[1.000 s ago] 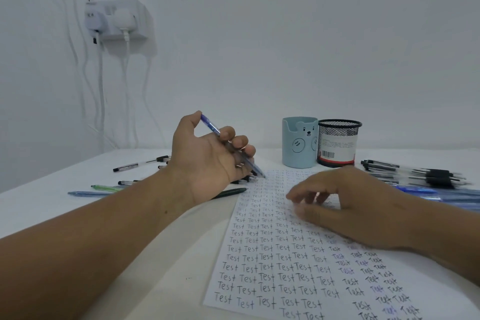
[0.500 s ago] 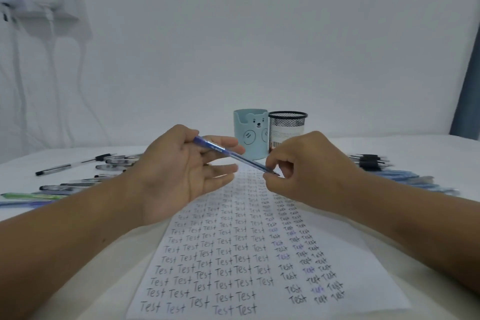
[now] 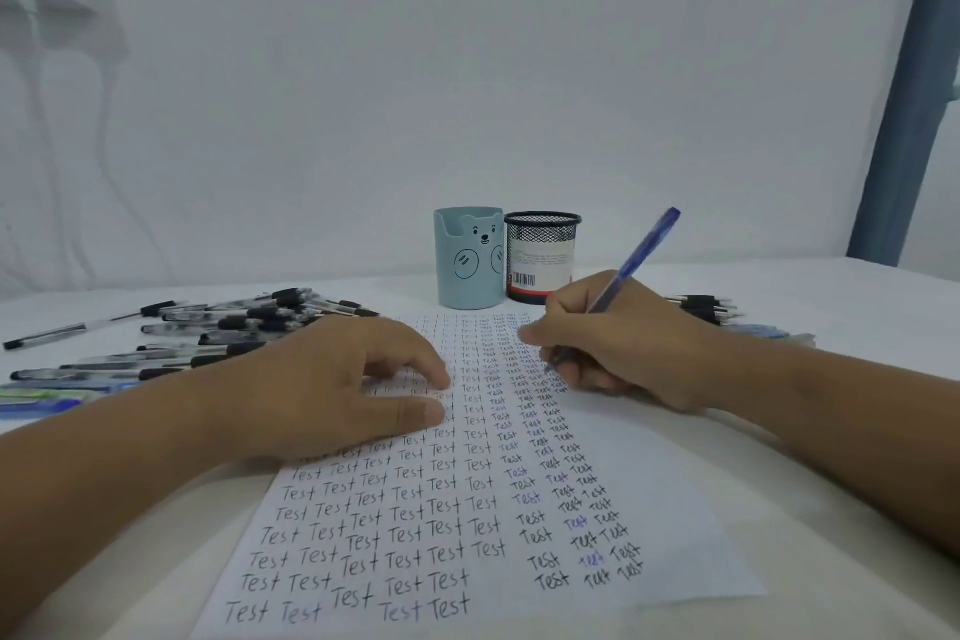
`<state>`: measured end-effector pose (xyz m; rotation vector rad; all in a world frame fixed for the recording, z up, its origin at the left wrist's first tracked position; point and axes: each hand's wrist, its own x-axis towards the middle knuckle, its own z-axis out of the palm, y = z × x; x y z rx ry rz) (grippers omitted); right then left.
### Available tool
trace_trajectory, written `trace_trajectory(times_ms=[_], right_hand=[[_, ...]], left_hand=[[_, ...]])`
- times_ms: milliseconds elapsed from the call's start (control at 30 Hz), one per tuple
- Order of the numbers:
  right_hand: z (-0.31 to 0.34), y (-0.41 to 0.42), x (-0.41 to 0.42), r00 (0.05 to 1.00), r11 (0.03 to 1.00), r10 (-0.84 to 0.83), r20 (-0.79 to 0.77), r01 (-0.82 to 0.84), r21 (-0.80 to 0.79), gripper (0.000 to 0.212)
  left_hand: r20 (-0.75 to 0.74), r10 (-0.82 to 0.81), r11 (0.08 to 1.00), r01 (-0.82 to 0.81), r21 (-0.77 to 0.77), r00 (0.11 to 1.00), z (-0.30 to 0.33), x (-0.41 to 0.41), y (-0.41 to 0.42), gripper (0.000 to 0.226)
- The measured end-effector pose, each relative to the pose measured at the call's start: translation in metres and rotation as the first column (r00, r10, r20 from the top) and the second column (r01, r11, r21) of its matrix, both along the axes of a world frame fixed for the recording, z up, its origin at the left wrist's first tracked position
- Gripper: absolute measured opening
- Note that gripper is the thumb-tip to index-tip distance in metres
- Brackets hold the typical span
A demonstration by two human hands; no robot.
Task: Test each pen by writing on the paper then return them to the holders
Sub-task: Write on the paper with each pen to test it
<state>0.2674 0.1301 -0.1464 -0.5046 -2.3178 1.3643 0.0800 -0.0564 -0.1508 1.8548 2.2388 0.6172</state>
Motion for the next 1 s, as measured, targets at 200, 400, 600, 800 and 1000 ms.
trace_trajectory(times_ms=[200,400,600,800,1000], right_hand=[[-0.004,0.002,-0.001,0.998,0.979,-0.044,-0.033,0.05,0.199,0.045],[-0.007,0.006,-0.001,0.998,0.967,-0.056,0.004,0.053,0.248,0.044],[-0.01,0.008,-0.003,0.998,0.957,-0.052,0.017,0.045,0.285,0.043],[-0.008,0.009,-0.006,0.999,0.954,-0.036,0.027,0.026,0.297,0.044],[-0.009,0.009,-0.004,0.999,0.959,-0.032,0.016,0.026,0.282,0.042]], left_hand=[[-0.009,-0.014,1.0,0.014,0.009,1.0,0.0,-0.001,0.002,0.042],[-0.016,-0.022,1.0,0.022,0.004,1.0,0.0,0.0,0.001,0.042],[-0.013,-0.038,0.999,0.038,0.013,0.999,-0.001,-0.003,0.002,0.04],[-0.008,-0.039,0.999,0.039,0.02,0.999,-0.002,-0.004,0.003,0.041],[0.001,-0.036,0.999,0.036,0.01,0.999,-0.003,-0.004,0.002,0.039]])
